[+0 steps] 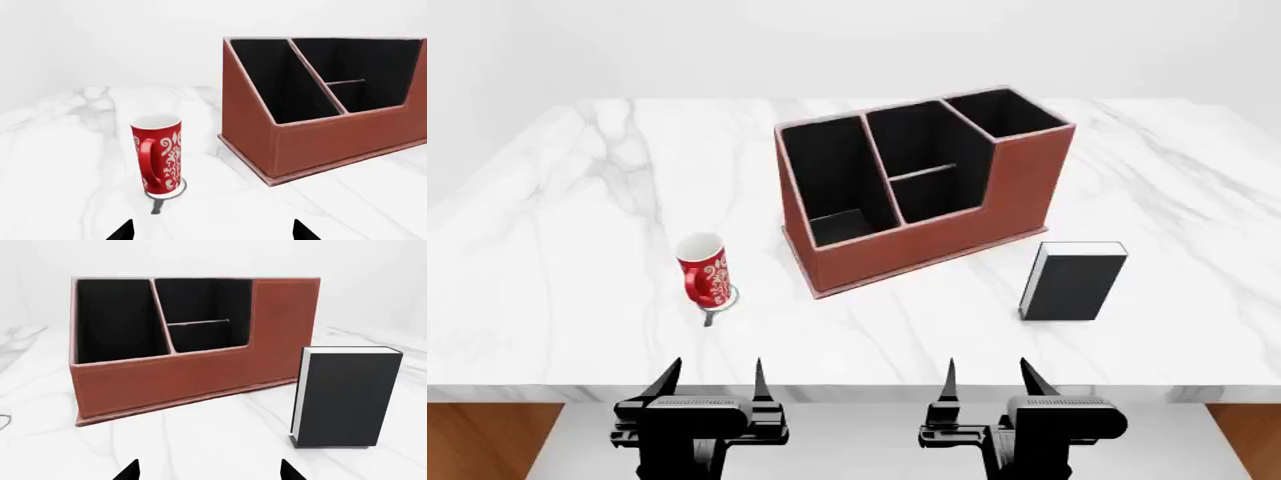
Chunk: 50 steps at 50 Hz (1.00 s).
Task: Pick up the book and place it in the back compartment of the caddy.
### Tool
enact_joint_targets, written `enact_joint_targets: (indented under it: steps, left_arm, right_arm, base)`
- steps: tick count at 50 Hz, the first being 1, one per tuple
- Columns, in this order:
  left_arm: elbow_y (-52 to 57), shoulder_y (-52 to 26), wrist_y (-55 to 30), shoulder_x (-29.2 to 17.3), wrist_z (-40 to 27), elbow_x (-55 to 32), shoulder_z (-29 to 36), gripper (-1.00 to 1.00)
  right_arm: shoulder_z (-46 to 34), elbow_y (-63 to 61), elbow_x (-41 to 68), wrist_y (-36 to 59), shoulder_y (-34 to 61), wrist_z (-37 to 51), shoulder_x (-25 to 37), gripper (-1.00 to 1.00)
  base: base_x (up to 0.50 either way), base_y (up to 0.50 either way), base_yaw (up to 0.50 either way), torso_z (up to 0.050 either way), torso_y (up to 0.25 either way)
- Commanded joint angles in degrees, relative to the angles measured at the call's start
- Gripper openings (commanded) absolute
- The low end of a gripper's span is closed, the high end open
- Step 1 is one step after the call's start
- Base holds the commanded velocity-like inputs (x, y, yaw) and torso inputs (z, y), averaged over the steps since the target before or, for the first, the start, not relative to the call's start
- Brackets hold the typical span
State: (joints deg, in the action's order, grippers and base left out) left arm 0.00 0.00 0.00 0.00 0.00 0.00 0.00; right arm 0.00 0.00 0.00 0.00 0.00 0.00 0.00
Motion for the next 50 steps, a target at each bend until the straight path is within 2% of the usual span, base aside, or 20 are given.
enact_joint_targets:
  steps: [1,24,25,26,45,50]
  left_arm:
    - [-0.3,-0.1,0.0,-0.9,-1.1,-0.8,1.2,1.0]
    - [-0.9,-0.1,0.8,-3.8,-4.5,-2.1,5.6,1.0]
    - [-1.2,2.9,4.6,-3.1,0.5,2.9,1.0,1.0]
    - [-1.1,0.1,1.0,-0.7,-0.9,1.1,1.9,1.0]
    - [-2.4,-0.6,1.9,-3.3,-5.0,-1.0,5.0,1.0]
    - [0.9,-1.3,2.2,-4.1,-6.4,-1.3,4.3,1.0]
  right_arm:
    - [-0.9,0.1,1.2,-0.5,-0.1,1.0,0.9,1.0]
    - [-4.3,-0.1,3.7,-0.6,0.0,4.5,3.7,1.0]
    - [-1.0,-6.8,-0.1,-1.9,-7.8,-1.2,1.5,1.0]
    - [-0.8,-0.4,0.7,-0.3,-0.3,0.9,0.7,1.0]
    - [-4.2,1.3,3.6,-1.2,0.1,4.0,3.3,1.0]
    - [-3.1,-1.4,5.0,-1.8,0.5,5.0,4.0,1.0]
  base:
    - [0.0,0.0,0.0,0.0,0.0]
    - [0.0,0.0,0.0,0.0,0.0]
    - [0.0,0.0,0.0,0.0,0.0]
    - [0.0,0.0,0.0,0.0,0.0]
    - [0.0,0.0,0.0,0.0,0.0]
    - [0.0,0.0,0.0,0.0,0.0]
